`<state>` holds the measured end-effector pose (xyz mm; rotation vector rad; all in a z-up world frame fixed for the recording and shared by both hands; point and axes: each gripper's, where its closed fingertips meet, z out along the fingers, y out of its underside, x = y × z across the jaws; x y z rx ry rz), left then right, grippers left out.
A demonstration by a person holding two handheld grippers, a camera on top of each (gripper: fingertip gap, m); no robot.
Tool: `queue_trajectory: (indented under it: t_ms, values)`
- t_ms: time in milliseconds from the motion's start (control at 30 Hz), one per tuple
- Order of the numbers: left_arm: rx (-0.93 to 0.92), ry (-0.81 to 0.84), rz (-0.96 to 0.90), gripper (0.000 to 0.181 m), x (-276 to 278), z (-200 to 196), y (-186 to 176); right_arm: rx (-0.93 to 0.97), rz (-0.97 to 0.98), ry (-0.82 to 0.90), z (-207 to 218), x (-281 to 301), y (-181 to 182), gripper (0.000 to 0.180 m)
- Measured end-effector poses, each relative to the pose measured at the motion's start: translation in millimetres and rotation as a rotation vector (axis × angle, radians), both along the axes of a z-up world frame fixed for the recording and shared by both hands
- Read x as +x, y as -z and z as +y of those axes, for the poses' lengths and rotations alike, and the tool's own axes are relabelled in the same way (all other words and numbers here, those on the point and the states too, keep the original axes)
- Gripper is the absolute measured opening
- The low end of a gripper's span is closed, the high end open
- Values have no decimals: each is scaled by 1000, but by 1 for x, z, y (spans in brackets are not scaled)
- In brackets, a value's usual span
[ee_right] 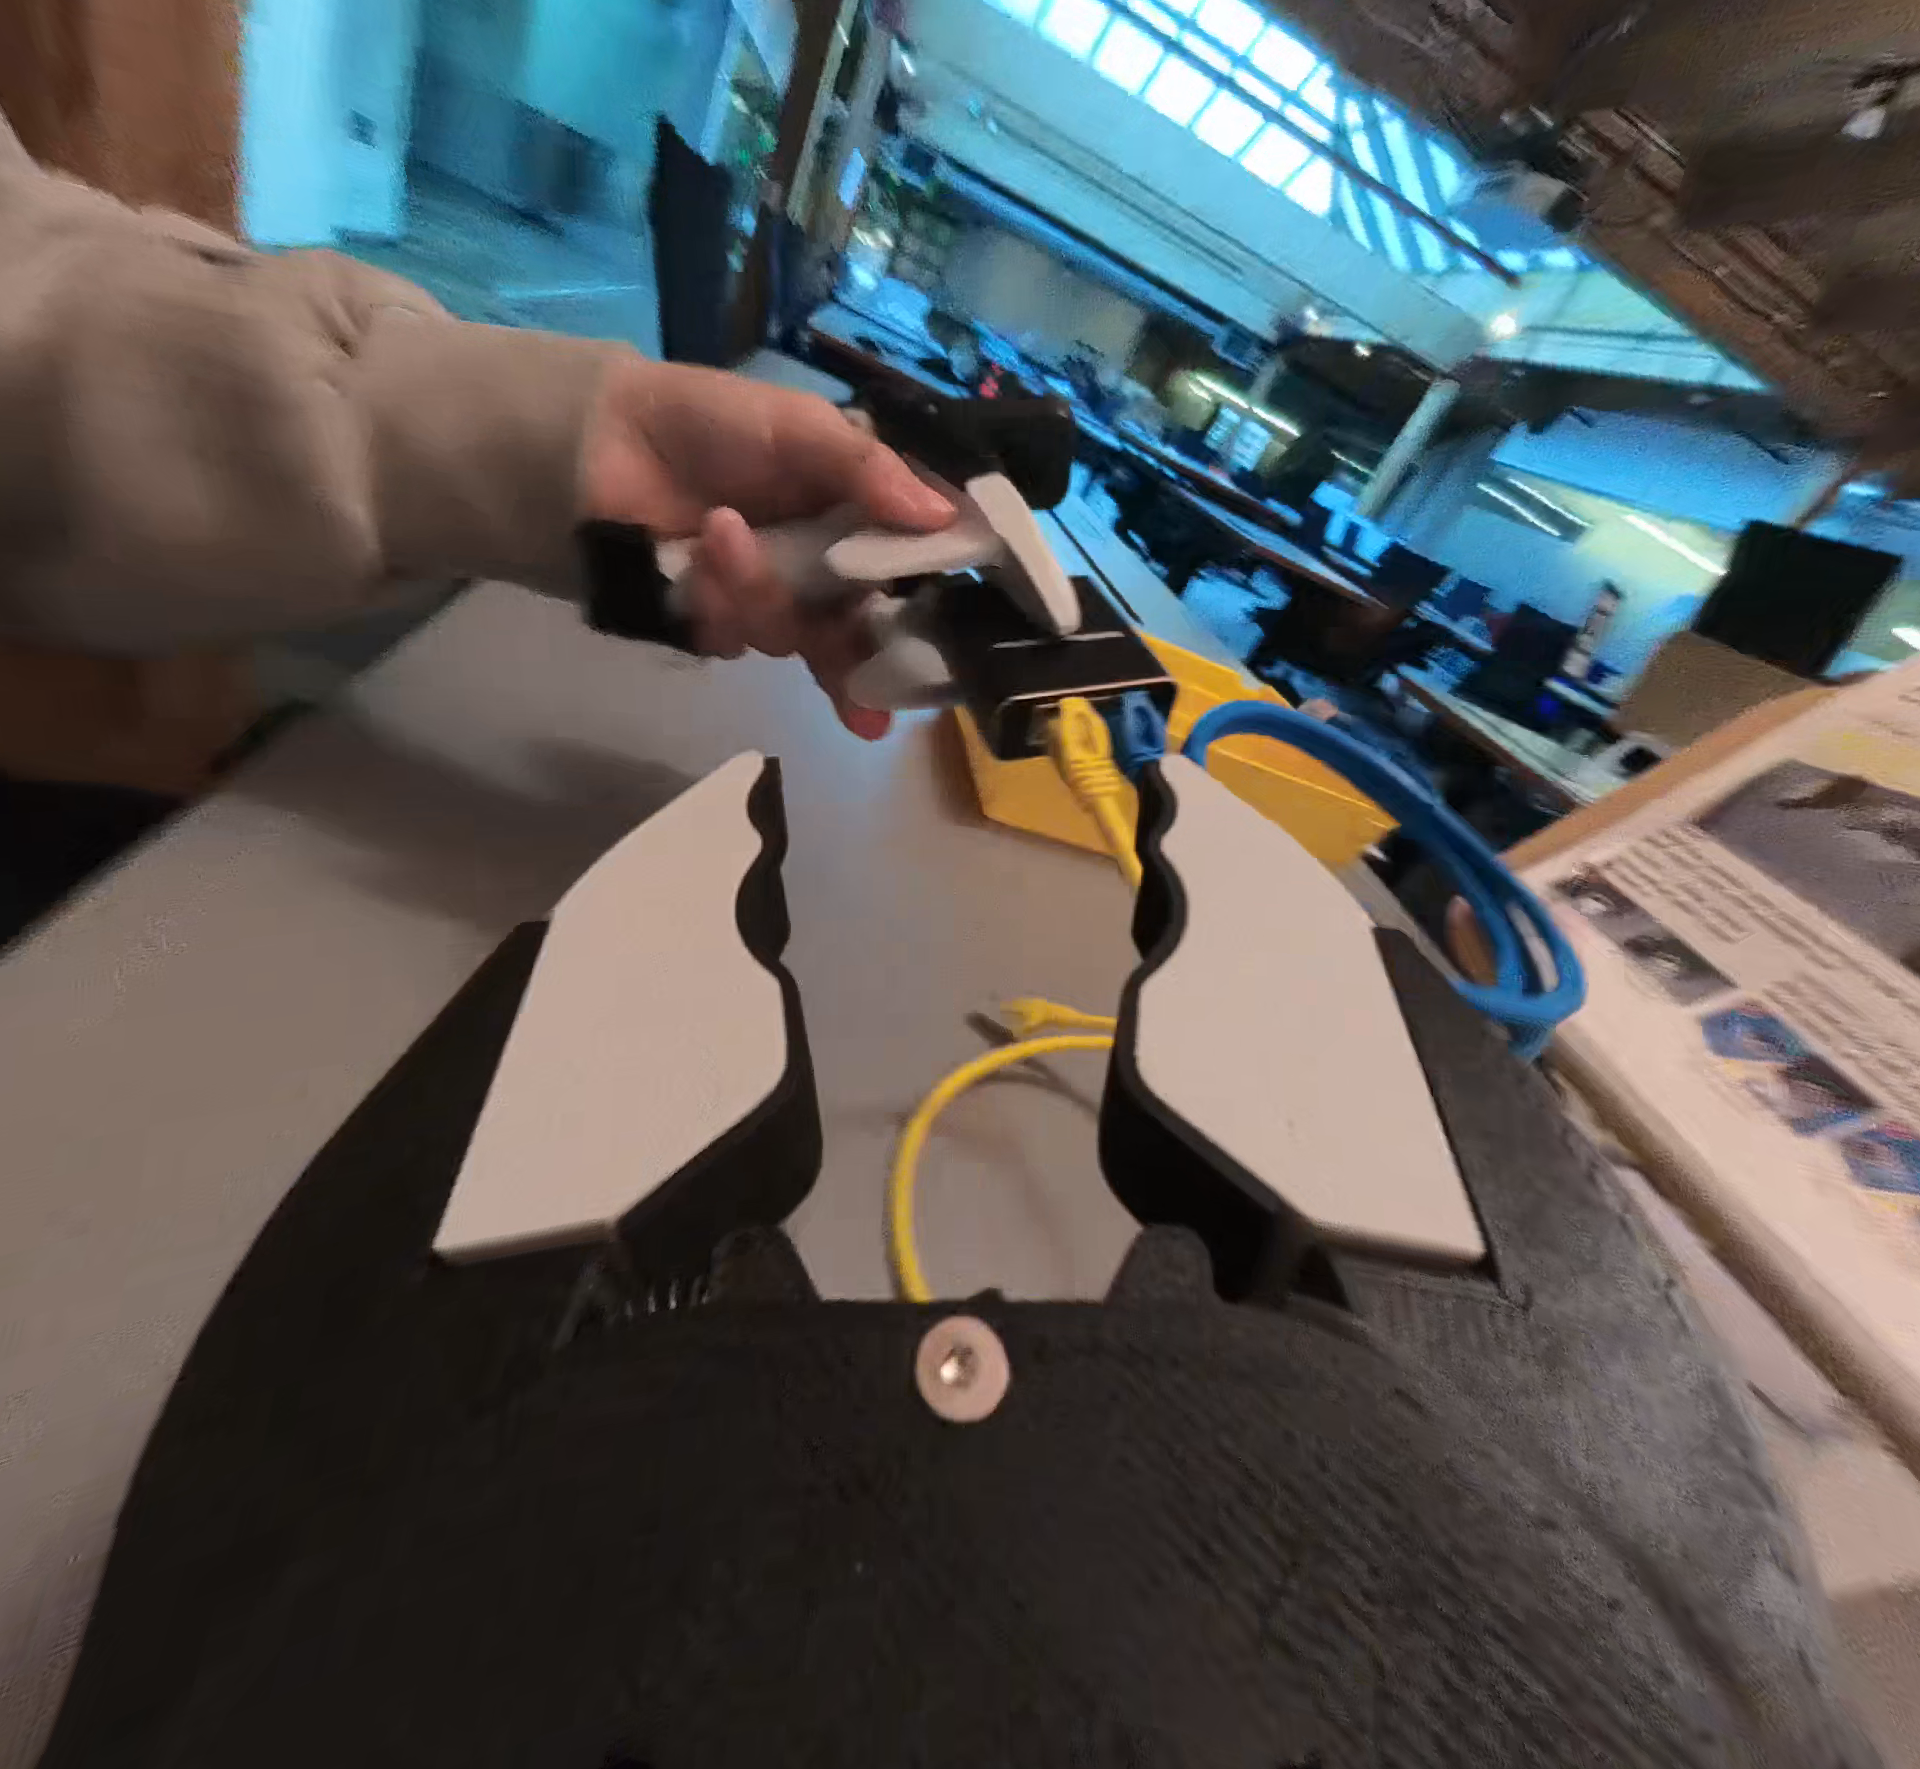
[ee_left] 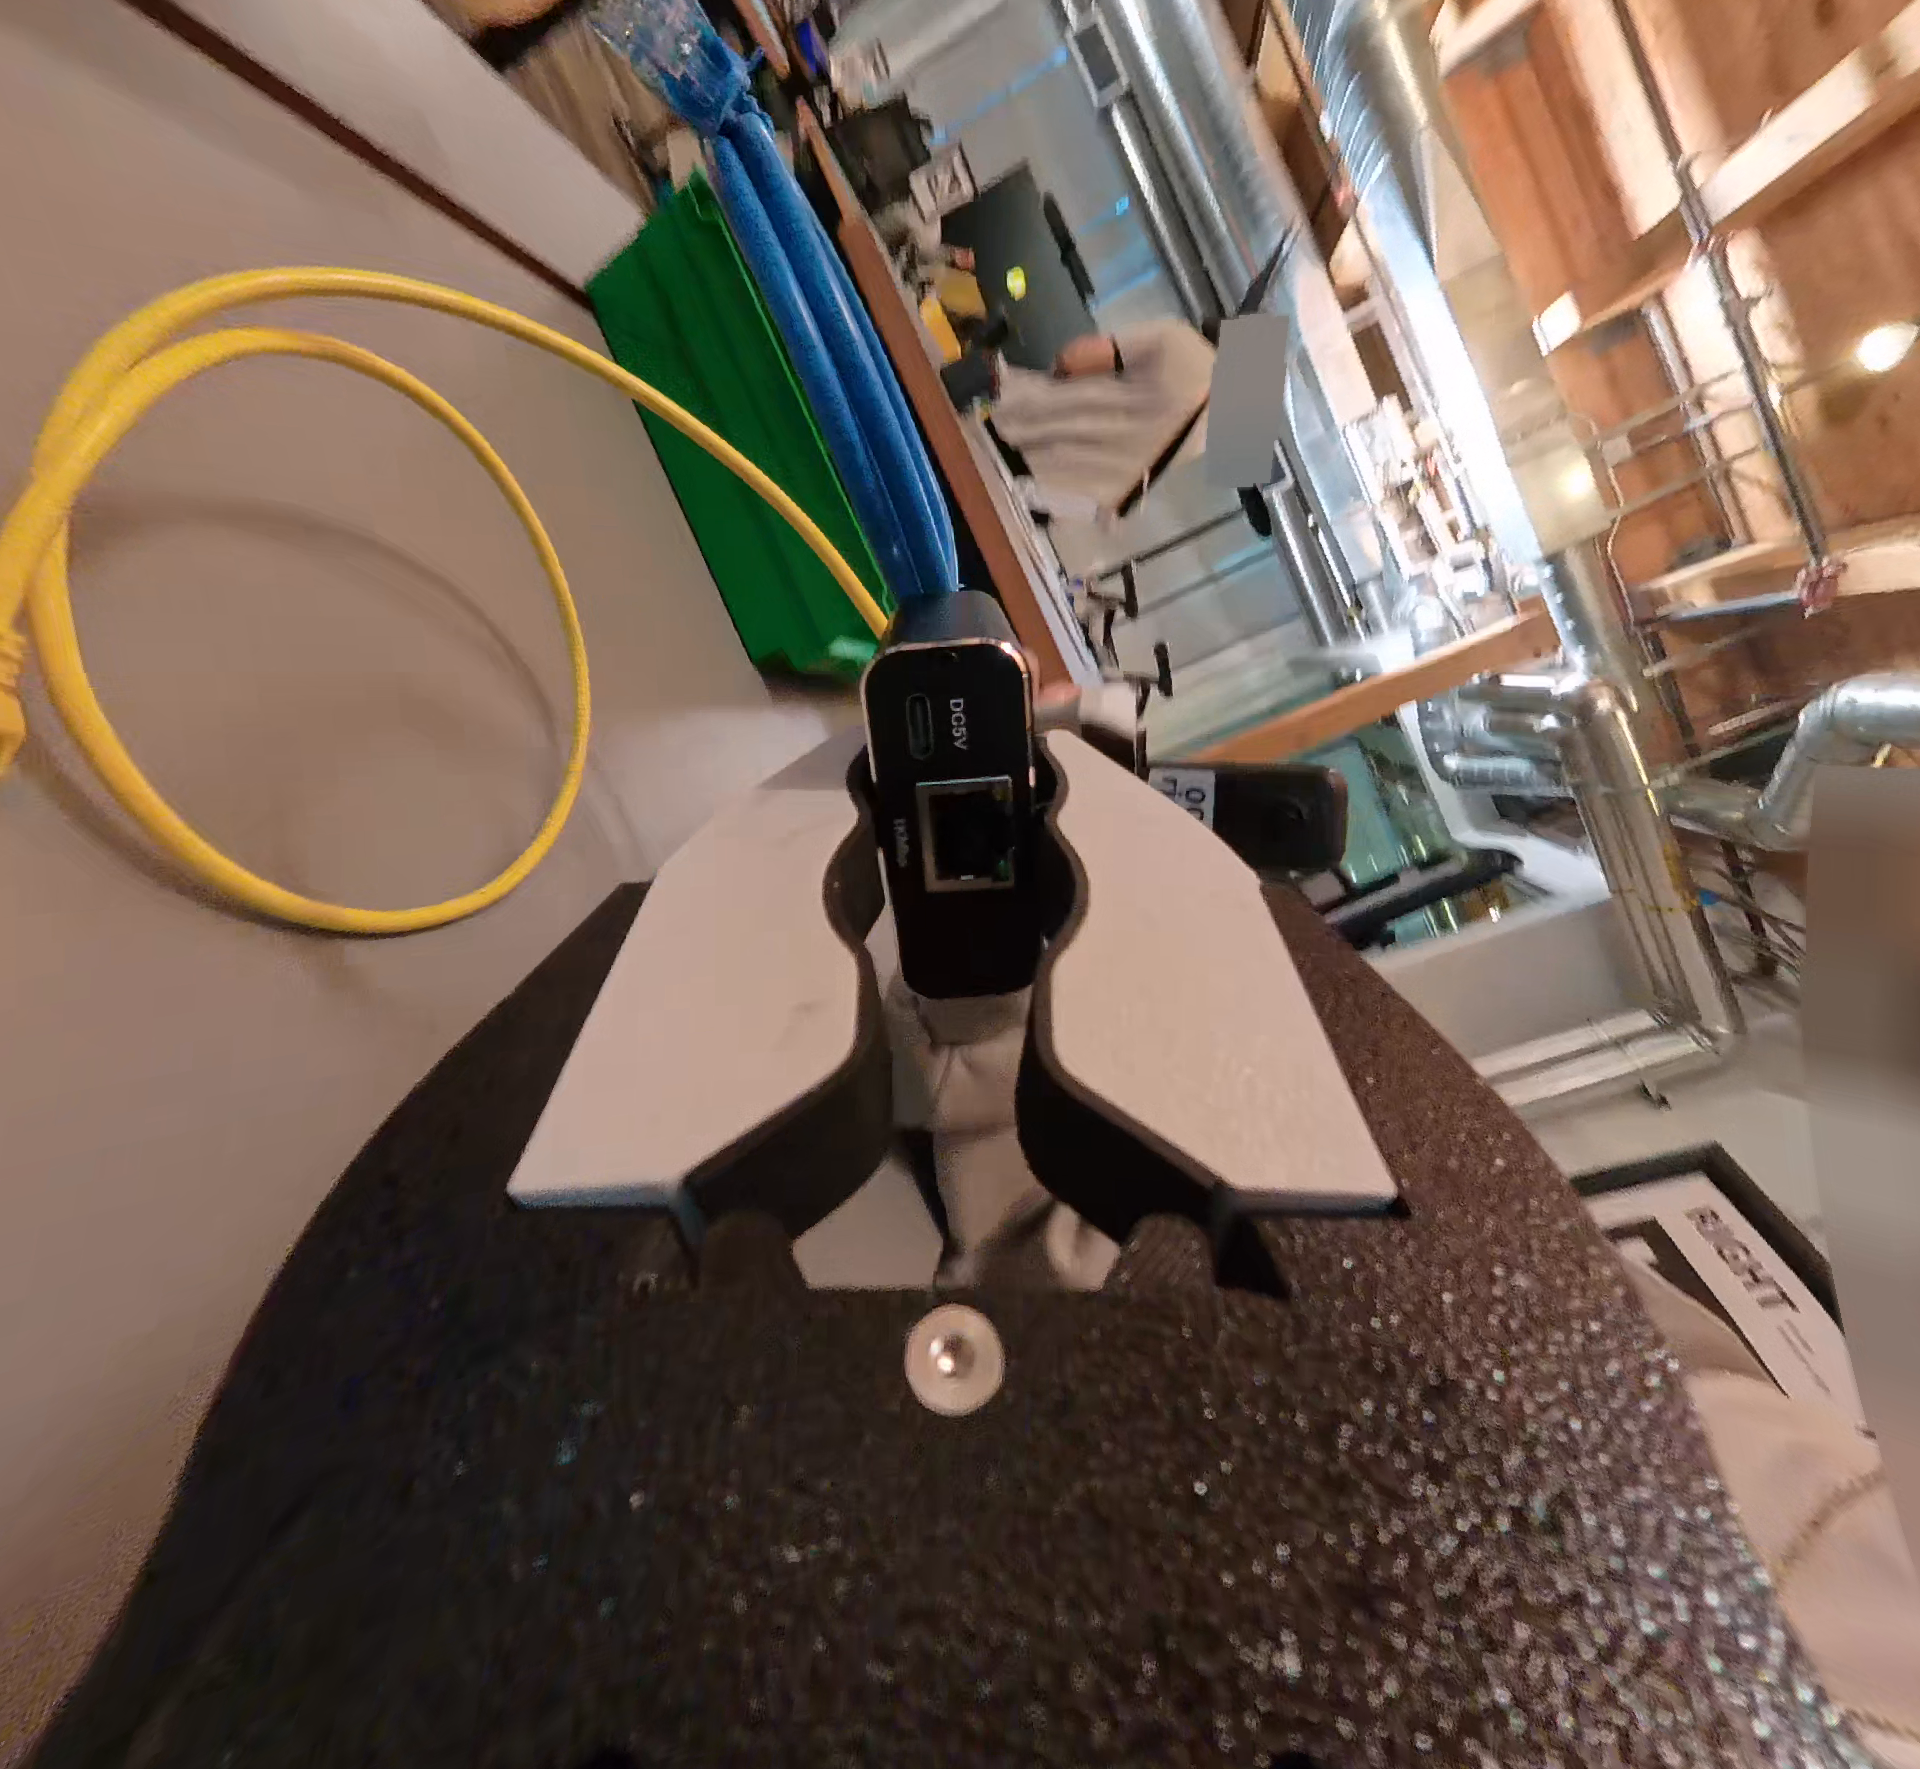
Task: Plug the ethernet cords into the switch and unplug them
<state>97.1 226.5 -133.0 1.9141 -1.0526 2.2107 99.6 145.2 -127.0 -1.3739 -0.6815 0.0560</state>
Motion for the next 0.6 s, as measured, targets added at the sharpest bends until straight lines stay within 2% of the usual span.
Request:
queue_trajectory:
  t_ms: [67,167,367,600]
  values:
    - [7,78,34,24,1,-18,8,-14,-71,67,5,5,8,77]
    - [-1,155,70,24,5,-38,17,-8,-63,95,9,6,11,89]
    - [66,200,142,24,12,-54,37,-41,-78,168,18,12,19,86]
    - [94,200,125,24,18,-58,31,-175,-154,226,29,16,48,69]
